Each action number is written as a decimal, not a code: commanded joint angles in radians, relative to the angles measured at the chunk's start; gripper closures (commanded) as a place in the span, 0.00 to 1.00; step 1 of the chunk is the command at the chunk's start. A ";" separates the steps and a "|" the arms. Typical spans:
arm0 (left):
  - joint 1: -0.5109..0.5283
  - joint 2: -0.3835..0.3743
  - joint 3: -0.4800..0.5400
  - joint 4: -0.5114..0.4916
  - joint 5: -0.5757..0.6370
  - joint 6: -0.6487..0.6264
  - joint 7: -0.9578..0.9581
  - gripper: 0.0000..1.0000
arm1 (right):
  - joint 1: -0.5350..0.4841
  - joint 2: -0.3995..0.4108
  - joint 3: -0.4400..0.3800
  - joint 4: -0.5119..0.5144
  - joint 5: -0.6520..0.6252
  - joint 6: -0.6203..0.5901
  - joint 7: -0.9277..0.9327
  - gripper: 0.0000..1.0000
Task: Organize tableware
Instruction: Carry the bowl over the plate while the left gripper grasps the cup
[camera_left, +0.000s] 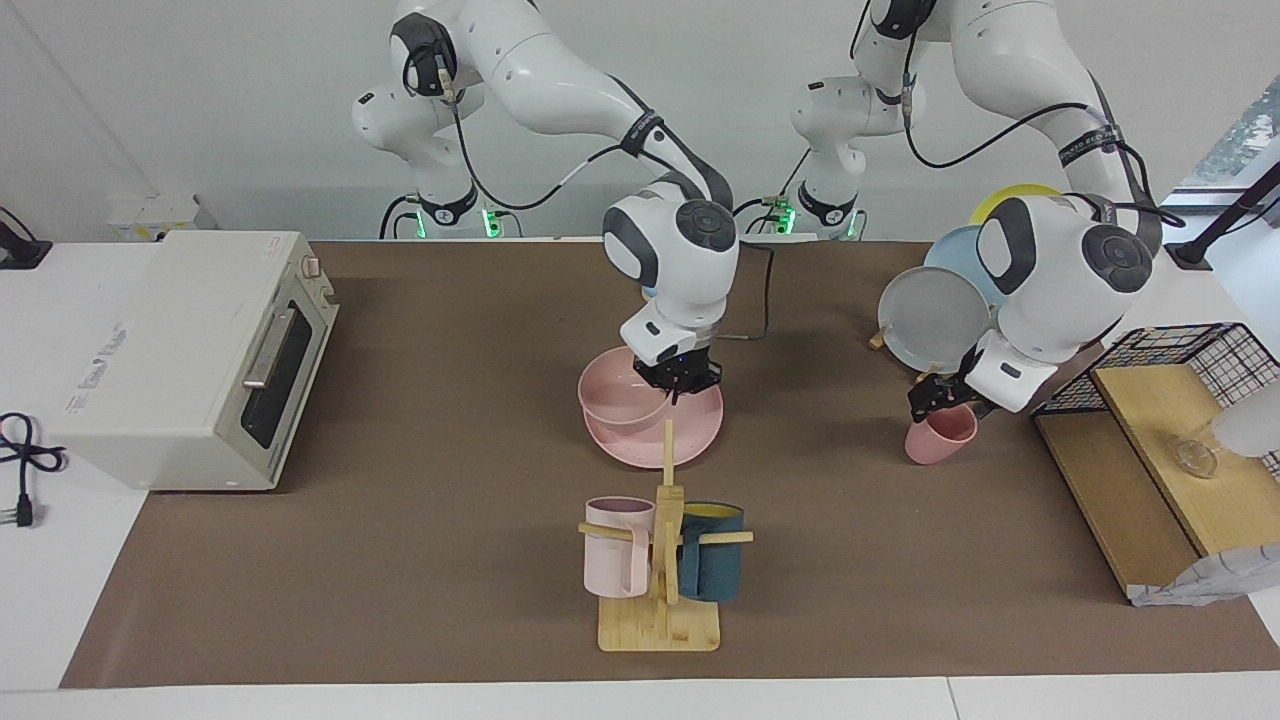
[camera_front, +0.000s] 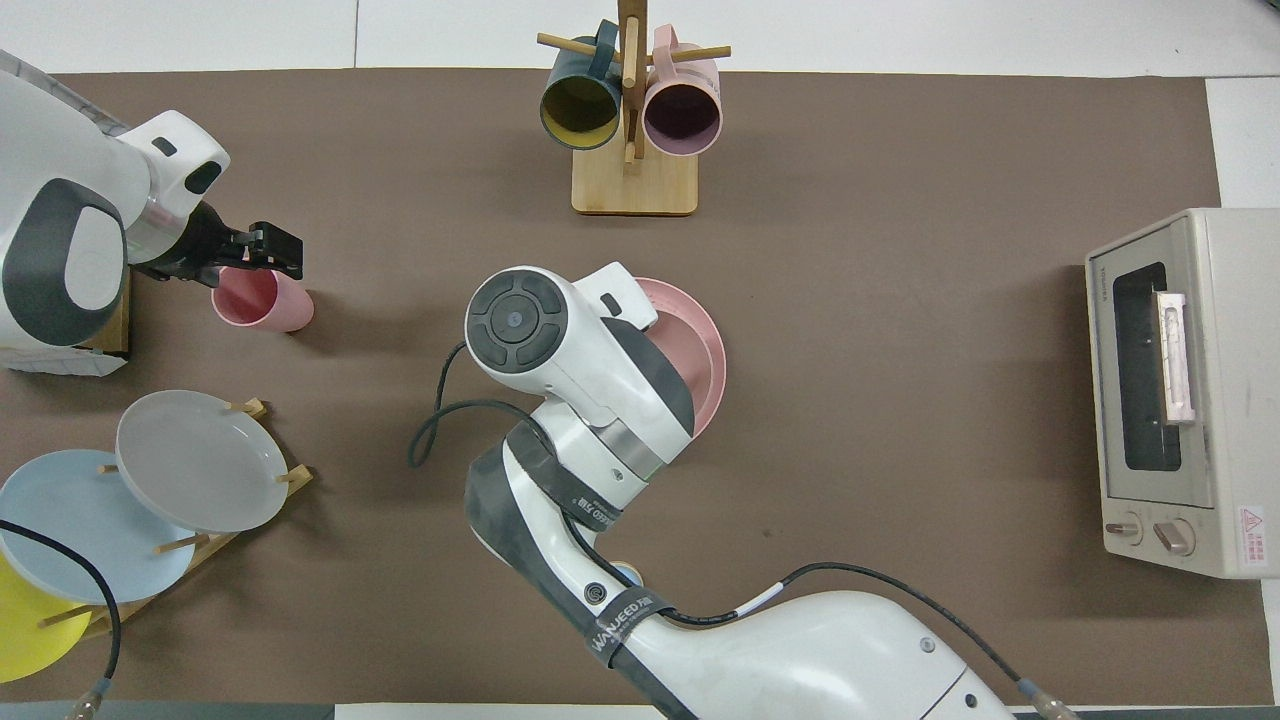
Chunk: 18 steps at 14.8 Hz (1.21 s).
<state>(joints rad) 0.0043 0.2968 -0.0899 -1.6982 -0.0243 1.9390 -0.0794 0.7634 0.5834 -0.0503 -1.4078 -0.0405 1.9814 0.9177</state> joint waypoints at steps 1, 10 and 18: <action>-0.009 -0.002 0.002 -0.026 0.009 0.008 -0.034 0.00 | 0.042 0.032 0.000 0.029 0.002 0.002 0.015 1.00; -0.009 -0.011 0.001 -0.116 0.007 0.086 -0.074 0.14 | 0.021 0.033 0.000 0.004 -0.056 0.078 -0.020 1.00; -0.009 -0.010 0.004 -0.110 0.011 0.084 -0.057 1.00 | 0.007 0.030 0.000 -0.045 -0.055 0.128 -0.069 0.68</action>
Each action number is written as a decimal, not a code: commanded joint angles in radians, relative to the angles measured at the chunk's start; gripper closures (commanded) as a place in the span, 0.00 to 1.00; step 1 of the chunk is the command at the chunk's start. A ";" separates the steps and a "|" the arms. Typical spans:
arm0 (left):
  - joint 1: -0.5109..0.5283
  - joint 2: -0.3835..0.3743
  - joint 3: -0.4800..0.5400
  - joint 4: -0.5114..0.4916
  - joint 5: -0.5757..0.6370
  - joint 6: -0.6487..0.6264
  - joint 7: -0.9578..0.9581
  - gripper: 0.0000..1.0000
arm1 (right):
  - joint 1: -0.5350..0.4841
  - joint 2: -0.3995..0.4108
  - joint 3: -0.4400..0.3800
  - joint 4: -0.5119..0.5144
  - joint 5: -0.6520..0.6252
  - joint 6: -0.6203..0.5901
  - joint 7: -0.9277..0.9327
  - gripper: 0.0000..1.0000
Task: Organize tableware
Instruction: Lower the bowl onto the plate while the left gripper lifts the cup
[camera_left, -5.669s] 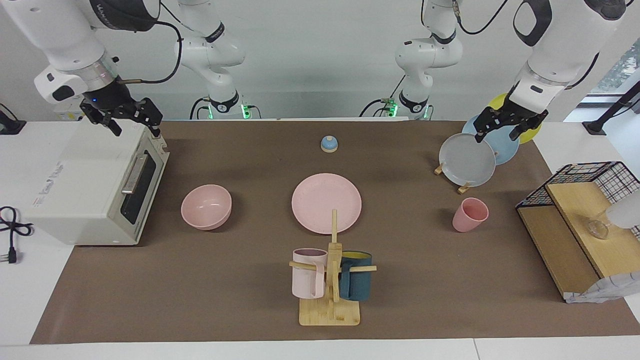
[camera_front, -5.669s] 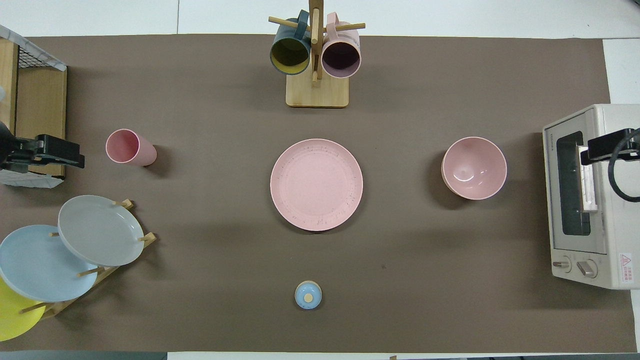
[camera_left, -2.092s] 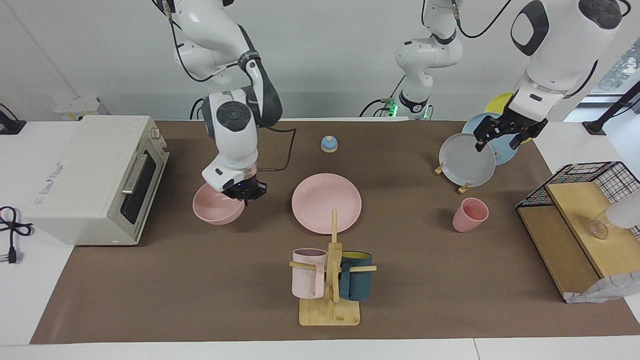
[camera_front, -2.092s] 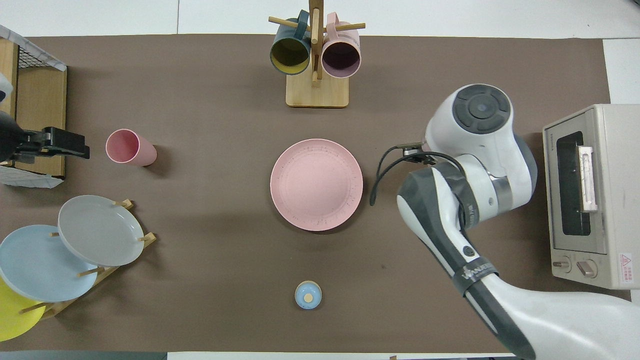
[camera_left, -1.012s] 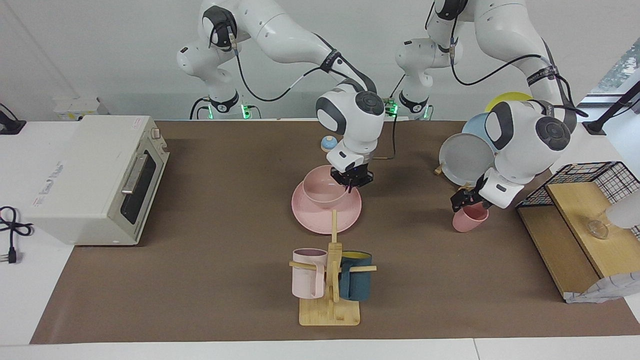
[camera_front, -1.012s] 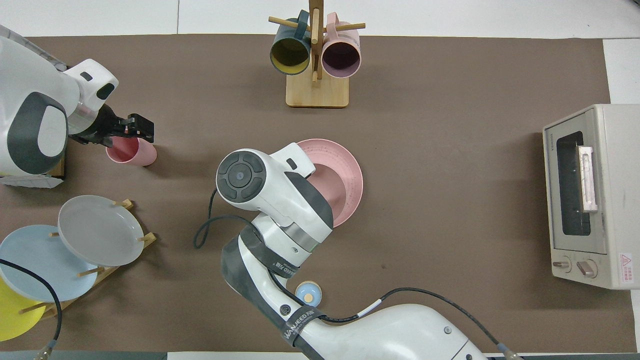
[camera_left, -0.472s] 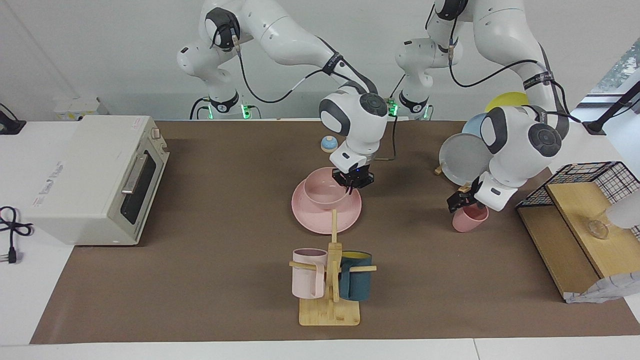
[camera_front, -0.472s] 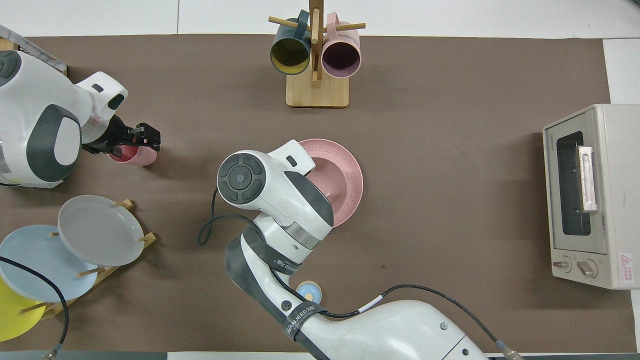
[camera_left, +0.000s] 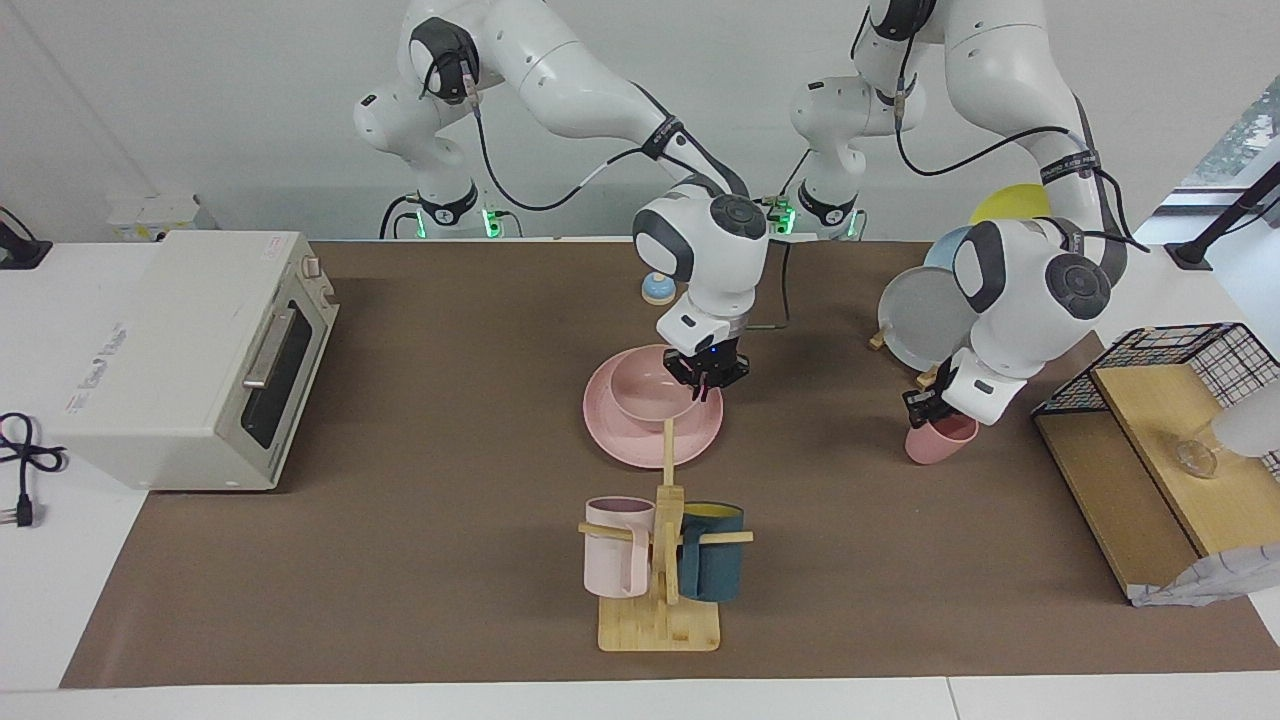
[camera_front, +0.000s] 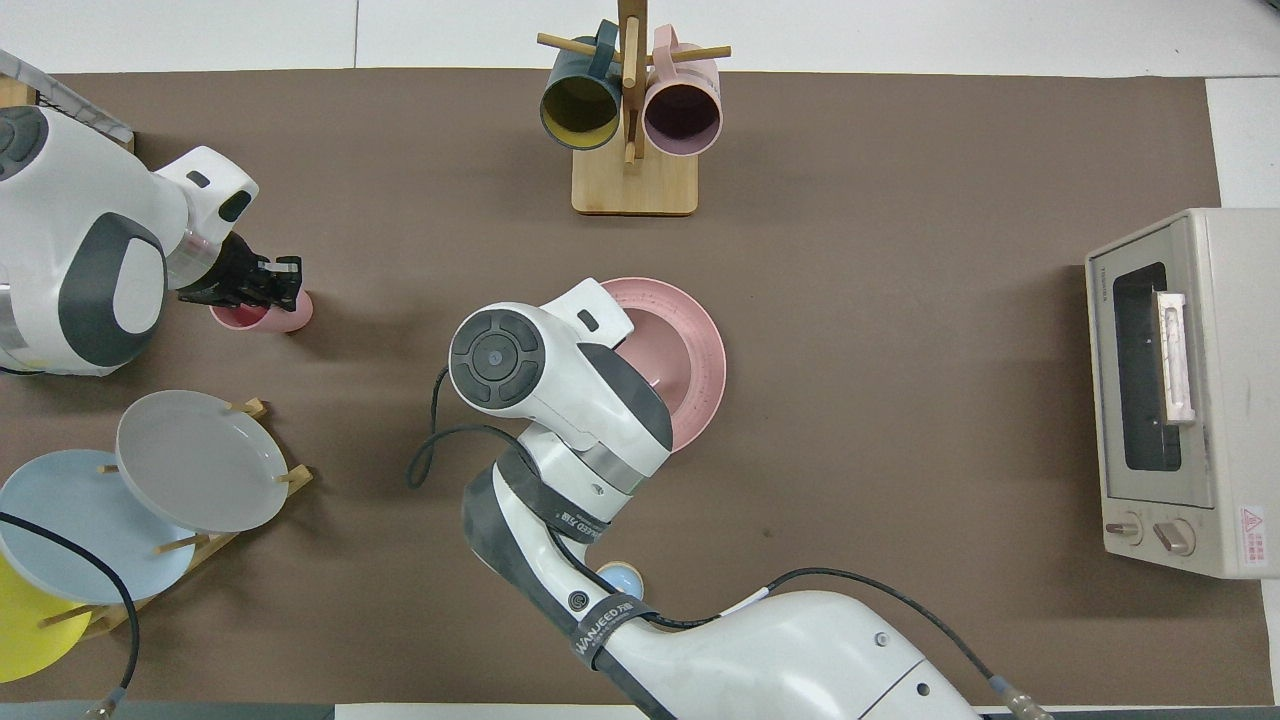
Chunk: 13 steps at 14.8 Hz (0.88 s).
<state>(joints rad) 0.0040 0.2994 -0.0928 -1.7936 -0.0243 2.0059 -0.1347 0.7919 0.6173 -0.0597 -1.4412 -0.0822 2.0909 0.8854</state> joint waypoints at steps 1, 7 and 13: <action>-0.009 -0.013 0.007 -0.009 0.012 0.013 -0.002 1.00 | -0.032 -0.007 0.009 0.002 -0.014 0.003 -0.039 0.58; -0.012 -0.009 0.001 0.207 0.017 -0.204 -0.006 1.00 | -0.101 -0.014 0.017 0.187 -0.002 -0.194 -0.095 0.46; -0.227 0.136 0.007 0.644 -0.026 -0.576 -0.309 1.00 | -0.325 -0.239 0.031 0.133 0.004 -0.437 -0.219 0.00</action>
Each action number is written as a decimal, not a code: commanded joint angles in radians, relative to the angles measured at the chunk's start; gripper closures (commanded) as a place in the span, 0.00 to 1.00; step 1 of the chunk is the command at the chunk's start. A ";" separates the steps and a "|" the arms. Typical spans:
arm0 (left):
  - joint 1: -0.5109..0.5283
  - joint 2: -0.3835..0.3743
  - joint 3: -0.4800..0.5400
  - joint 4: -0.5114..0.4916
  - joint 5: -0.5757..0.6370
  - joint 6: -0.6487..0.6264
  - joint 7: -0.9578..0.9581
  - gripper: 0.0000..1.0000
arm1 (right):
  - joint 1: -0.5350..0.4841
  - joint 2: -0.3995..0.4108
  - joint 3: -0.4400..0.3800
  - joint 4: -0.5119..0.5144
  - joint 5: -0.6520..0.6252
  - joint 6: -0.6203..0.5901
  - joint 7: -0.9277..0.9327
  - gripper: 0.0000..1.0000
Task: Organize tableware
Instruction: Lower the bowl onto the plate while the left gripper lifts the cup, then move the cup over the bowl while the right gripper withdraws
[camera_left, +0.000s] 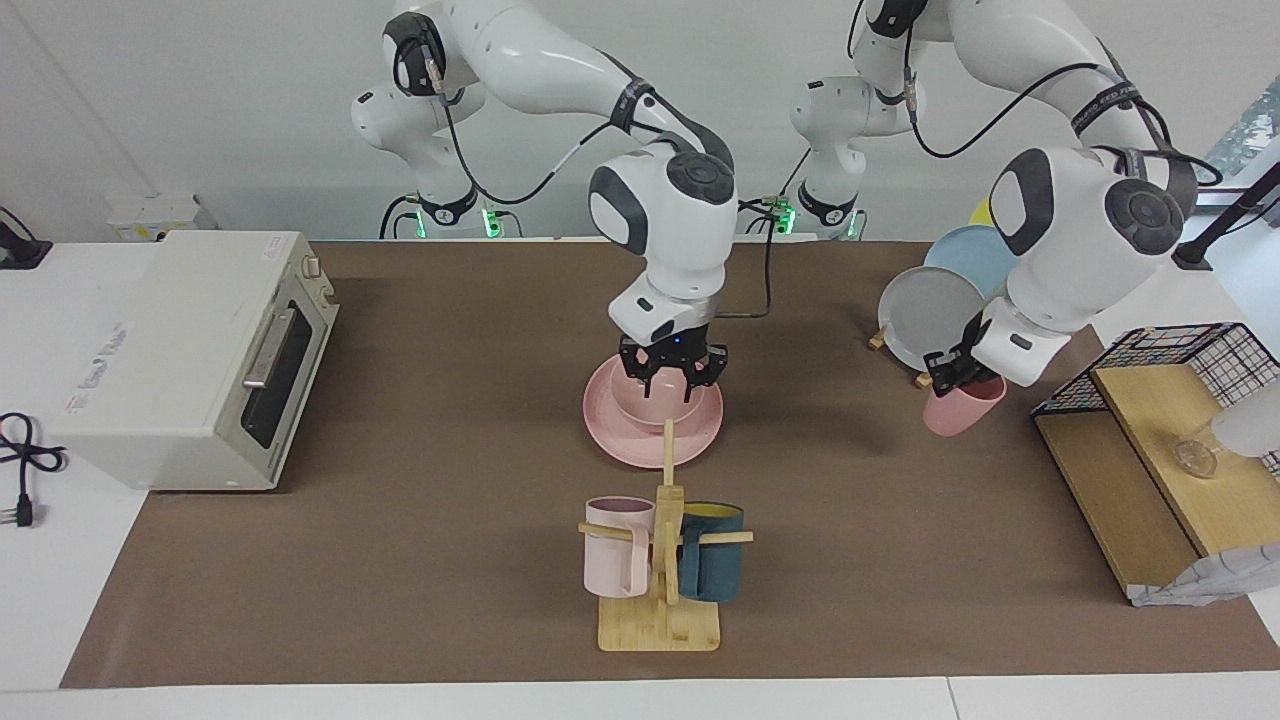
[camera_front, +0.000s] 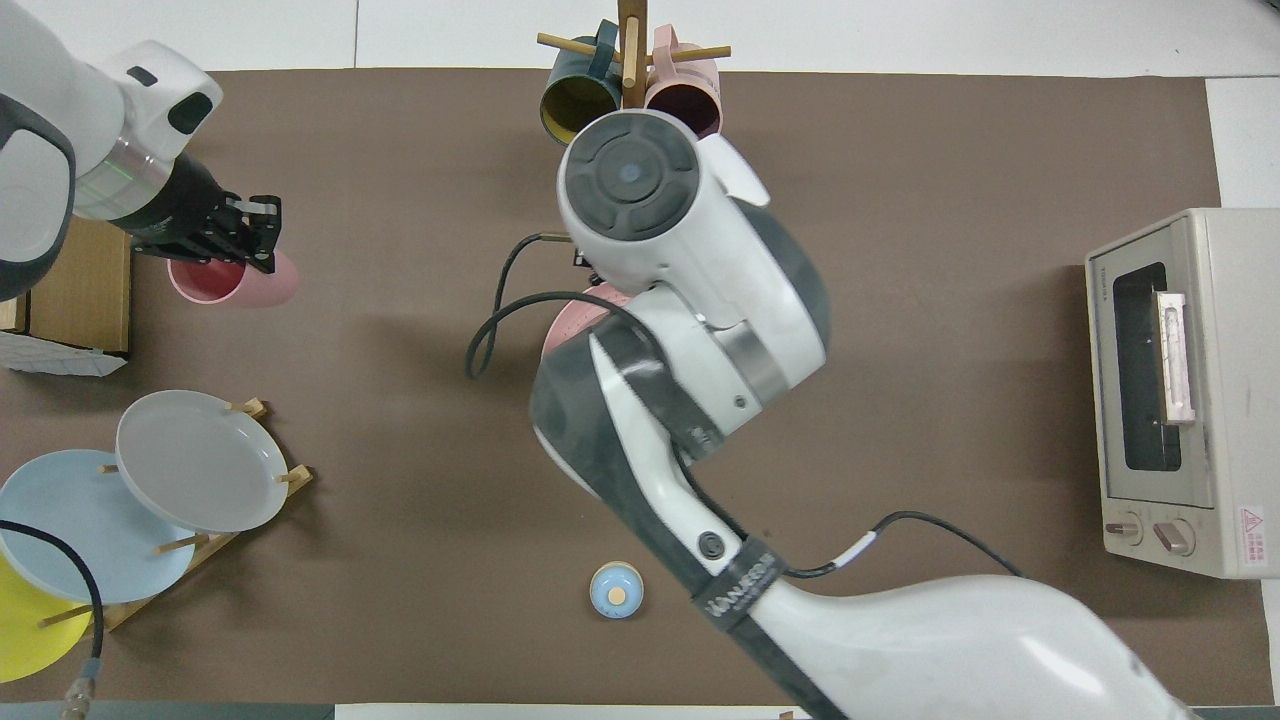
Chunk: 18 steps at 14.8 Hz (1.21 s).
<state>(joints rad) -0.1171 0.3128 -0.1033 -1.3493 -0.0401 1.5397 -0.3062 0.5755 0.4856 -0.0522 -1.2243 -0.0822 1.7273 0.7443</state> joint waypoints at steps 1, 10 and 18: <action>-0.157 0.140 0.019 0.232 -0.011 -0.116 -0.221 1.00 | -0.165 -0.166 0.023 -0.118 0.004 -0.116 -0.150 0.00; -0.467 0.169 0.014 0.128 -0.038 0.158 -0.645 1.00 | -0.559 -0.459 0.009 -0.381 0.078 -0.224 -0.677 0.00; -0.509 0.173 0.013 -0.033 -0.041 0.301 -0.709 1.00 | -0.548 -0.524 -0.017 -0.456 0.067 -0.176 -0.689 0.00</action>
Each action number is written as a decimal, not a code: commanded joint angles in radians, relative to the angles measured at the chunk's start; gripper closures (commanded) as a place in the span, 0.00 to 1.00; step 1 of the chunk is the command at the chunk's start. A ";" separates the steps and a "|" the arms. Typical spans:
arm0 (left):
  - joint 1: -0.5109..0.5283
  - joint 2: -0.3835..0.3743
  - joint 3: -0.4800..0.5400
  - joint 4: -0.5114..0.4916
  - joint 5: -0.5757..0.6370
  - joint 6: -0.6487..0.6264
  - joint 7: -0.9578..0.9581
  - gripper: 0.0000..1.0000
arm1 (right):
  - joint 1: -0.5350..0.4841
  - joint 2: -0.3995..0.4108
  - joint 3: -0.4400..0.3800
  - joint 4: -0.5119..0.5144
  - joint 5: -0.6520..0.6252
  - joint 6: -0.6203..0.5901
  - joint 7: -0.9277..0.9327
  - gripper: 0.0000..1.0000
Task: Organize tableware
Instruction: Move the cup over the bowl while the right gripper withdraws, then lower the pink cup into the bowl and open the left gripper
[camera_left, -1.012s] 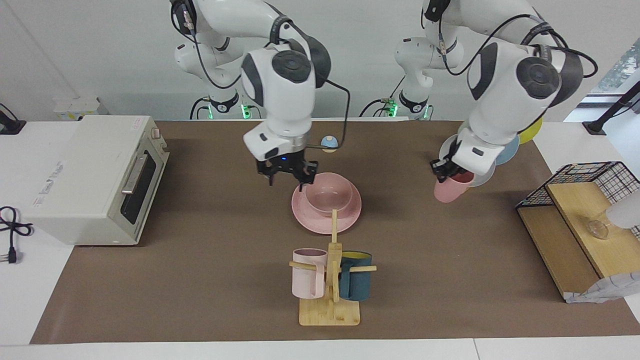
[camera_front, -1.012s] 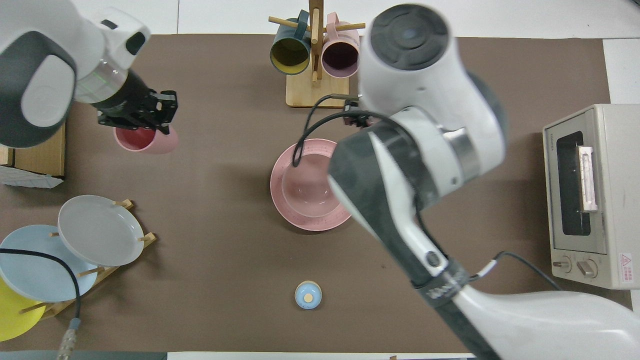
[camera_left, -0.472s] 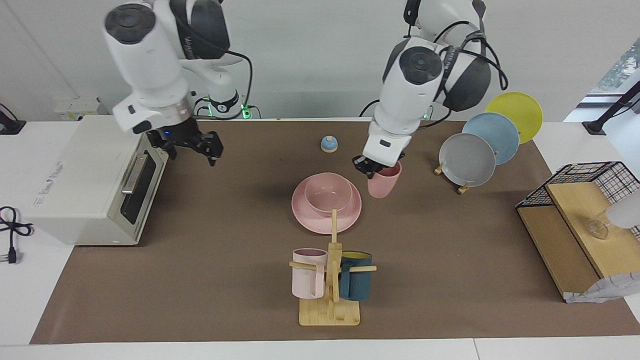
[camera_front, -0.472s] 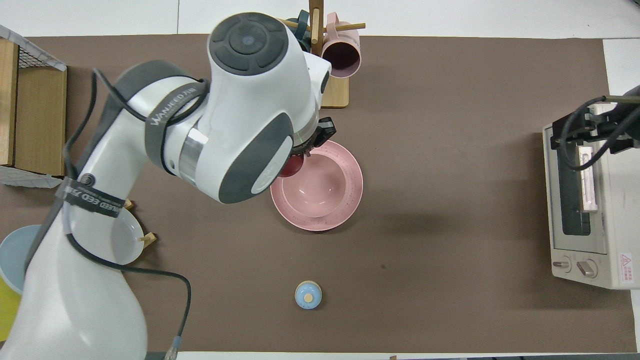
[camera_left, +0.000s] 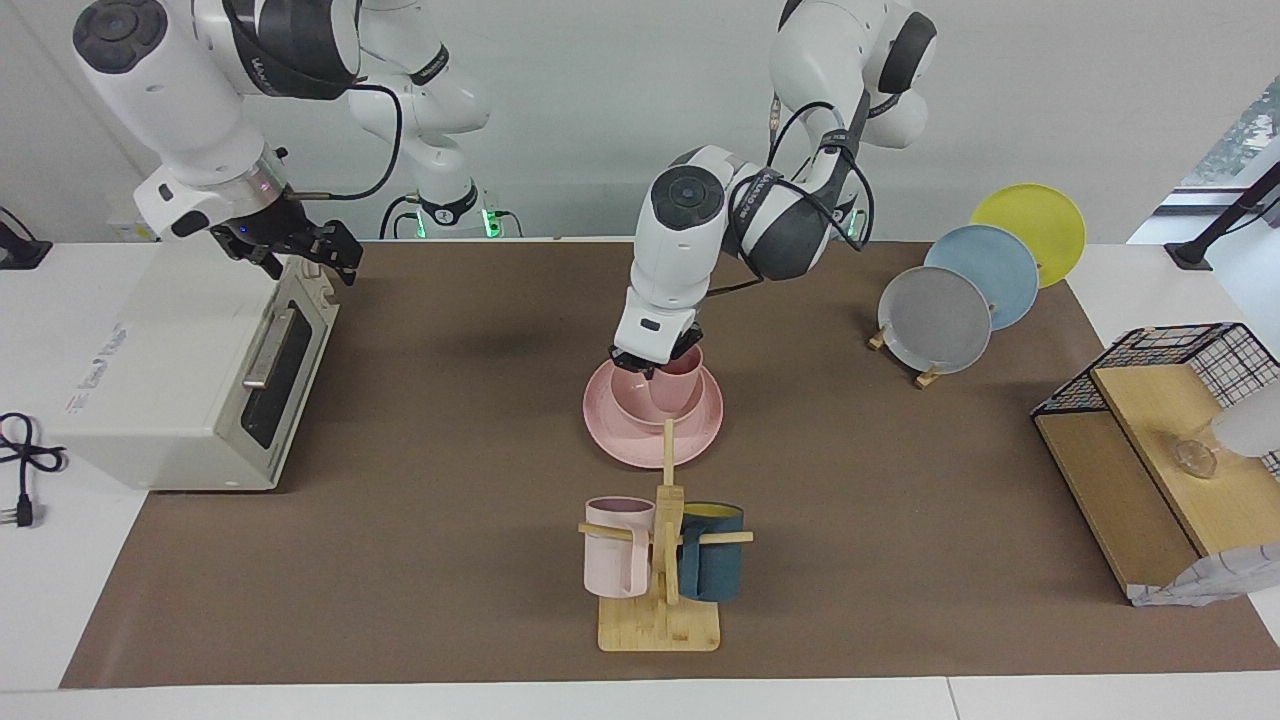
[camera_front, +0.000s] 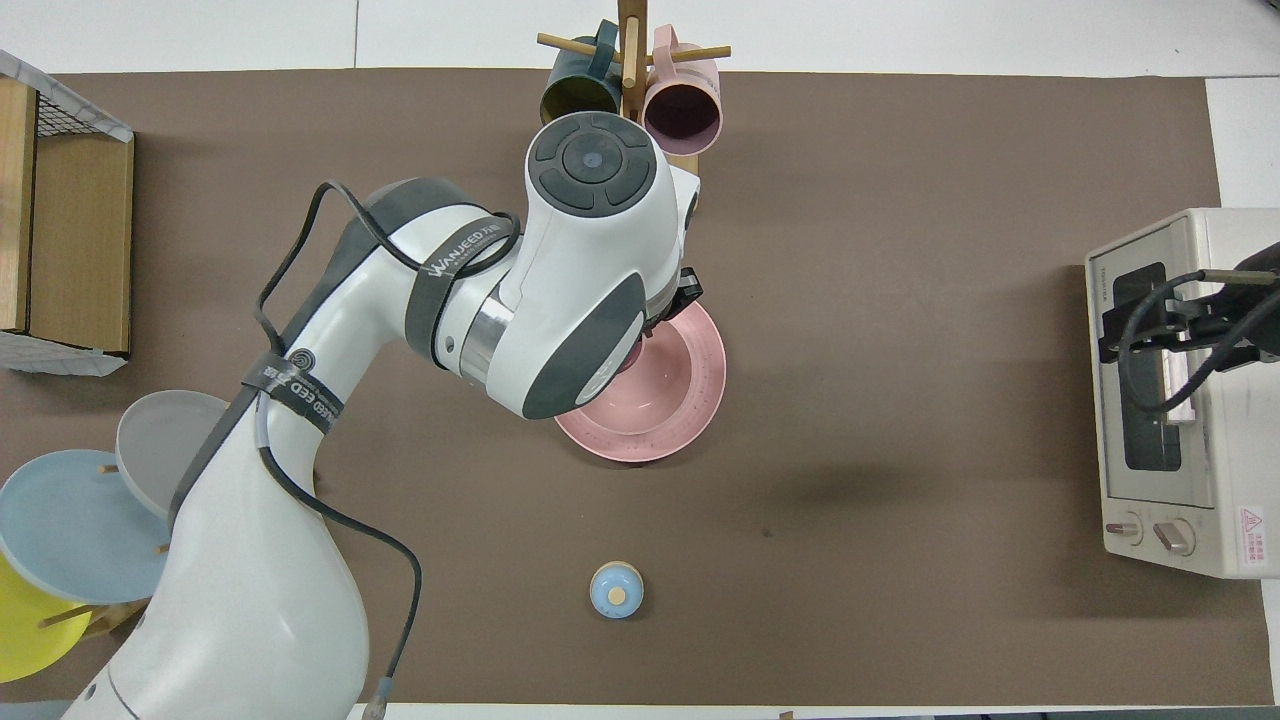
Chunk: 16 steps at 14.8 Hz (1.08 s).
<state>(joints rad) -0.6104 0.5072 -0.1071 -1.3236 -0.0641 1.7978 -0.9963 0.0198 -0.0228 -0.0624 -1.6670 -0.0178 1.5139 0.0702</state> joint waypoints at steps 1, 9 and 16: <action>-0.015 -0.021 0.015 -0.069 -0.022 0.054 -0.022 1.00 | 0.006 -0.014 -0.013 -0.008 -0.002 0.037 -0.026 0.00; -0.018 -0.021 0.015 -0.143 -0.043 0.144 -0.025 1.00 | -0.008 -0.017 -0.053 -0.007 0.013 0.022 -0.135 0.00; -0.022 -0.026 0.015 -0.161 -0.037 0.152 -0.019 0.00 | -0.029 -0.016 -0.062 -0.007 0.013 0.026 -0.133 0.00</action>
<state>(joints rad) -0.6201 0.5076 -0.1074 -1.4492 -0.0849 1.9333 -1.0125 0.0107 -0.0268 -0.1216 -1.6650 -0.0191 1.5384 -0.0364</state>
